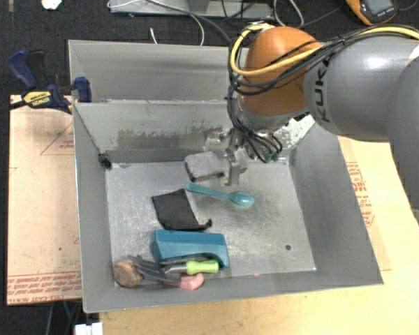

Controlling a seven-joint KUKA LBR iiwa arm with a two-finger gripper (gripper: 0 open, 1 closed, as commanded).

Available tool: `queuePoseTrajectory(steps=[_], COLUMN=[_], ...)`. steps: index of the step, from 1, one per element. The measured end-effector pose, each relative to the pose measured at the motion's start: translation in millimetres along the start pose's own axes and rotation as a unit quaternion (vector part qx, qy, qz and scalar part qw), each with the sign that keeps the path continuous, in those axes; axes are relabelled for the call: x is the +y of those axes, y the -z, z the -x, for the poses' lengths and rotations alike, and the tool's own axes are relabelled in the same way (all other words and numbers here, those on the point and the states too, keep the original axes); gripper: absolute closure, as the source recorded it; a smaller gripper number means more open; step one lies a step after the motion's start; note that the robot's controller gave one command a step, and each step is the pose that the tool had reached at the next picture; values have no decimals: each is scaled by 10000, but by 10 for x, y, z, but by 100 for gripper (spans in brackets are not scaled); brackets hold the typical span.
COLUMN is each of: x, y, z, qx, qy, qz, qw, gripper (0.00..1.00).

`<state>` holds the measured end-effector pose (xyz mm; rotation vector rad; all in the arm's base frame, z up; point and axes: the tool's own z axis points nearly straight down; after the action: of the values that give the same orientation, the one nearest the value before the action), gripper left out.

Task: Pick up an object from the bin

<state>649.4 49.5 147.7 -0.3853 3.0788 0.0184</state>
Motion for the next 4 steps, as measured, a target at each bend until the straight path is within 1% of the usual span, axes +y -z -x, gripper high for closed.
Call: queuePoseTrajectory(steps=[1,2,3,4], x=[80,65,228,206], y=[461,-182,-615,-18], z=[29,-140,-42,-62], qx=[-5,-7,-36,-7], qy=[35,-386,-1005,-1015], qz=[2,5,13,11], qw=[10000,9993,9949,9948], gripper=[100,100,100,100])
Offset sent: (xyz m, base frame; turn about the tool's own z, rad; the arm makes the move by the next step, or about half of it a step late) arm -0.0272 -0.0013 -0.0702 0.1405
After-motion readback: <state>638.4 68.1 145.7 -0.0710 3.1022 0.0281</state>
